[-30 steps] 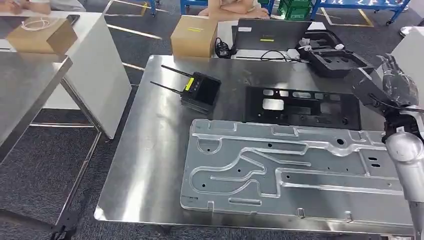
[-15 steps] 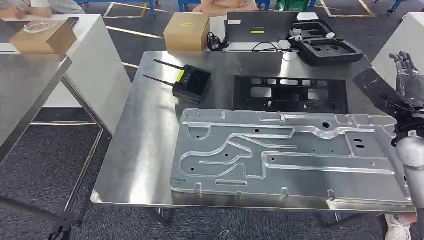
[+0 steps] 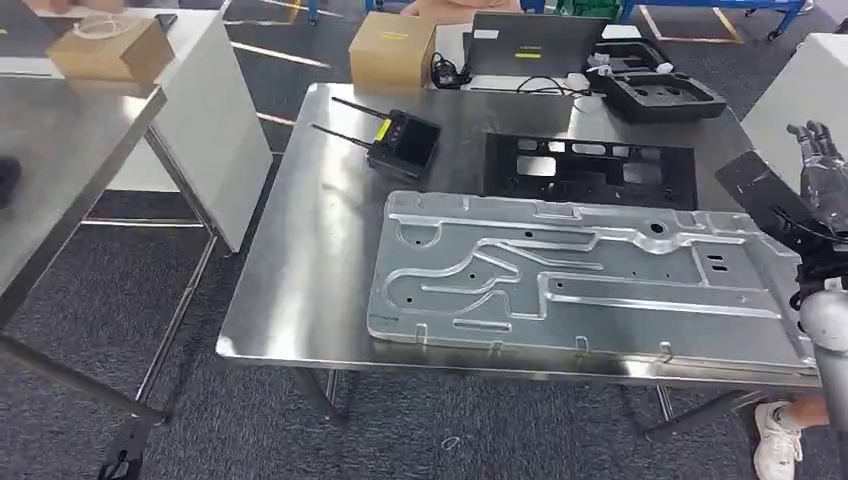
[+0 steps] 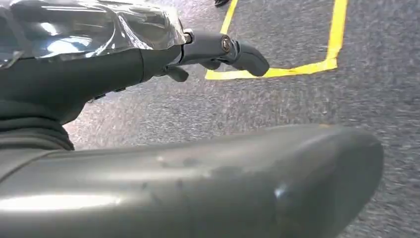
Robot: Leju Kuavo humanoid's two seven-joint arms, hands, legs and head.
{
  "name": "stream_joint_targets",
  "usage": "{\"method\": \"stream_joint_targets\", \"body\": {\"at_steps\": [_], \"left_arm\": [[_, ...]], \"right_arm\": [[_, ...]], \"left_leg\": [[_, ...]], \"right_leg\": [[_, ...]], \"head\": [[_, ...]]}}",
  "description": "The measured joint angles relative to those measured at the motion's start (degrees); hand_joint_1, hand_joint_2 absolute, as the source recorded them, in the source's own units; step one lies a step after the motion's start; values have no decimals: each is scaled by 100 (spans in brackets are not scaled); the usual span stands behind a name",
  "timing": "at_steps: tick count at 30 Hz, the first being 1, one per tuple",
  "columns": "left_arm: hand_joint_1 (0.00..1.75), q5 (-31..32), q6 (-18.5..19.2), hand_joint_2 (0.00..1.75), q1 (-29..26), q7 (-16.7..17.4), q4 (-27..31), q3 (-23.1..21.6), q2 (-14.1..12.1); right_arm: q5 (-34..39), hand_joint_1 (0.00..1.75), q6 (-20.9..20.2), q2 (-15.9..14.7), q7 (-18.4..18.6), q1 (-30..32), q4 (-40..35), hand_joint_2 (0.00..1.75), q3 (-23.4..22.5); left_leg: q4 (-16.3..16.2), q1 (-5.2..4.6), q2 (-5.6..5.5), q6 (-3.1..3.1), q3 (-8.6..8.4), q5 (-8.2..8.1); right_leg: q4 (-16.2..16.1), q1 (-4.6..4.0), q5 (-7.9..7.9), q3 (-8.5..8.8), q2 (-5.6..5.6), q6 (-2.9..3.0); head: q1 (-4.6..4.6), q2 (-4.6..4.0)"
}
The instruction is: Take the parts from the cabinet and place them on the table.
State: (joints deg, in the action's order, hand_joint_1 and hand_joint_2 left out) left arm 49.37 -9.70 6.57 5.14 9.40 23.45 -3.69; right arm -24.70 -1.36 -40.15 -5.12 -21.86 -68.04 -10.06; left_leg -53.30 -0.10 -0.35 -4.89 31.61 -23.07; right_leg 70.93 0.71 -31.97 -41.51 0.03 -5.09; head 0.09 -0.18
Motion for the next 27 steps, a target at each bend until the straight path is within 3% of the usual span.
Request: {"method": "stream_joint_targets", "body": {"at_steps": [1, 2, 3, 4, 5, 6, 7, 9, 10, 11, 12, 13, 14, 15, 16, 17, 18, 20, 21, 22, 24, 25, 26, 27], "left_arm": [[0, -2, 0, 0, 1, 4, 0, 20, 2], [0, 0, 0, 0, 1, 20, 0, 24, 2], [0, -2, -2, 0, 0, 26, 0, 26, 4], [0, 0, -2, 0, 1, 35, 0, 33, 7], [0, 0, -2, 0, 0, 44, 0, 44, 9], [0, 0, -9, 0, -3, 41, 0, 55, 9], [0, 4, -13, 0, -4, 39, 0, 59, 11], [0, 4, -17, 0, -7, 37, 0, 63, 24], [0, 4, -20, 0, -35, 39, 0, 68, 24], [0, 4, -22, 0, -63, 39, 0, 68, 35], [0, 22, -24, 0, -69, 39, 0, 68, 39], [0, 42, -26, 0, -70, 39, 0, 70, 39], [0, 63, -28, 0, -63, 37, 0, 72, 39], [0, 79, -28, 0, -60, 37, 0, 70, 44], [0, 87, -28, 0, -63, 37, 0, 72, 52], [0, 90, -28, 0, -66, 37, 0, 72, 55], [0, 92, -31, 0, -65, 37, 0, 72, 55], [0, 105, -37, 0, -45, 35, 0, 76, 55], [0, 107, -37, 0, -16, 35, 0, 76, 52], [0, 114, -44, 0, -3, 35, 0, 76, 52], [0, 140, -48, 0, -20, 35, 0, 85, 57], [0, 157, -48, 0, -23, 35, 0, 100, 57], [0, 173, -46, 0, -13, 35, -2, 109, 59], [0, 181, -46, 0, 0, 35, 0, 111, 66]], "right_arm": [[0, 0, 2, 20, -4, 70, 2, 0, -35], [-17, 0, 18, 44, -20, 154, 9, 0, -78], [-46, 0, 35, 57, -35, 233, 20, 0, -131], [-52, 0, 44, 72, -57, 292, 33, 0, -194], [-61, 0, 68, 87, -111, 342, 52, 0, -275], [-66, 0, 85, 87, -174, 394, 65, 0, -356], [-66, 0, 96, 96, -236, 510, 94, 0, -457], [-111, 0, 107, 153, -358, 727, 260, 0, -627], [-169, 0, 136, 197, -424, 815, 376, 0, -737], [-225, 0, 166, 258, -474, 879, 509, 0, -834], [-275, 0, 262, 290, -585, 982, 624, 0, -911], [-341, 0, 385, 324, -761, 1066, 816, 0, -979], [-378, 0, 479, 387, -925, 1098, 1085, 0, -1060], [-376, 0, 522, 450, -1058, 1116, 1376, 0, -1163], [-389, 0, 564, 514, -1200, 1173, 1658, 0, -1275], [-442, 0, 614, 577, -1325, 1246, 1975, 0, -1368], [-489, 0, 682, 645, -1386, 1309, 2287, 0, -1436], [-588, 0, 808, 778, -1196, 1368, 2840, 0, -1549], [-610, 0, 879, 862, -1035, 1383, 3070, 0, -1607], [-636, 0, 964, 933, -914, 1420, 3315, 0, -1672], [-656, 0, 1038, 1092, -711, 1431, 3772, 0, -1768], [-677, 0, 1078, 1176, -599, 1458, 3942, 0, -1807], [-699, 0, 1115, 1238, -538, 1498, 4084, 0, -1827], [-717, 0, 1115, 1327, -475, 1499, 4214, 0, -1831]], "left_leg": [[-2, -6, 2, 2, 59, 52], [-6, -8, 3, 8, 127, 107], [-12, -7, 2, 18, 196, 153], [-28, -6, -1, 32, 266, 199], [-53, -15, -6, 61, 316, 246], [-69, -42, -8, 90, 369, 280], [-36, -34, -6, 127, 367, 355], [-16, -19, -22, 175, 389, 448], [-13, -46, -50, 220, 418, 492], [-86, -16, -50, 250, 490, 335], [-359, -18, -36, 280, 595, -23], [-812, 1, -25, 307, 720, -414], [-1293, 8, -21, 326, 830, -718], [-1718, 10, -16, 333, 915, -894], [-1979, 10, -14, 331, 913, -894], [-1952, 8, -14, 321, 782, -740], [-1667, 2, -14, 302, 534, -520], [-667, -21, -20, 230, -156, -264], [-126, -52, -28, 188, -544, -349], [333, -63, -23, 168, -706, -452], [209, -88, -30, 160, -589, -325], [260, -87, -23, 120, -553, -249], [344, -37, -1, 73, -548, -180], [338, -32, 13, 33, -489, -123]], "right_leg": [[163, 1, 46, 27, 0, -3], [69, 3, 212, 183, 0, -3], [-241, 3, 419, 437, 0, 5], [-739, 6, 576, 797, 0, 13], [-1346, 10, 593, 1232, 0, 29], [-1847, -33, 429, 1515, -1, 65], [-1888, -55, 457, 1521, 2, 143], [-1874, -67, 516, 1456, -4, 180], [-1891, -37, 567, 1399, -24, 247], [-1907, -10, 636, 1363, -42, 303], [-1906, -2, 693, 1282, -43, 353], [-1903, -2, 751, 1210, -42, 396], [-1902, -2, 809, 1140, -43, 394], [-1900, -8, 865, 1071, -40, 393], [-1895, -8, 924, 993, -38, 394], [-1893, -12, 983, 915, -37, 386], [-1891, -17, 1035, 839, -31, 374], [-1887, -19, 1143, 714, -9, 347], [-1885, -26, 1182, 659, -15, 323], [-1880, -45, 1242, 625, -28, 300], [-1960, 4, 1401, 594, -16, 249], [-1991, -12, 1480, 576, 12, 205], [-1986, 7, 1383, 526, 25, 180], [-1793, 7, 1105, 449, 24, 168]], "head": [[0, 0], [4, 0], [4, 0], [4, 0], [7, 0], [7, 0], [-11, 2], [2, 0], [0, 0], [2, 0], [-15, 0], [-20, 0], [-20, 0], [-22, 0], [-22, 0], [-22, 0], [-20, 0], [-22, 0], [-22, 0], [-20, 0], [-28, 0], [-24, 0], [-46, 0], [-31, 0]]}}
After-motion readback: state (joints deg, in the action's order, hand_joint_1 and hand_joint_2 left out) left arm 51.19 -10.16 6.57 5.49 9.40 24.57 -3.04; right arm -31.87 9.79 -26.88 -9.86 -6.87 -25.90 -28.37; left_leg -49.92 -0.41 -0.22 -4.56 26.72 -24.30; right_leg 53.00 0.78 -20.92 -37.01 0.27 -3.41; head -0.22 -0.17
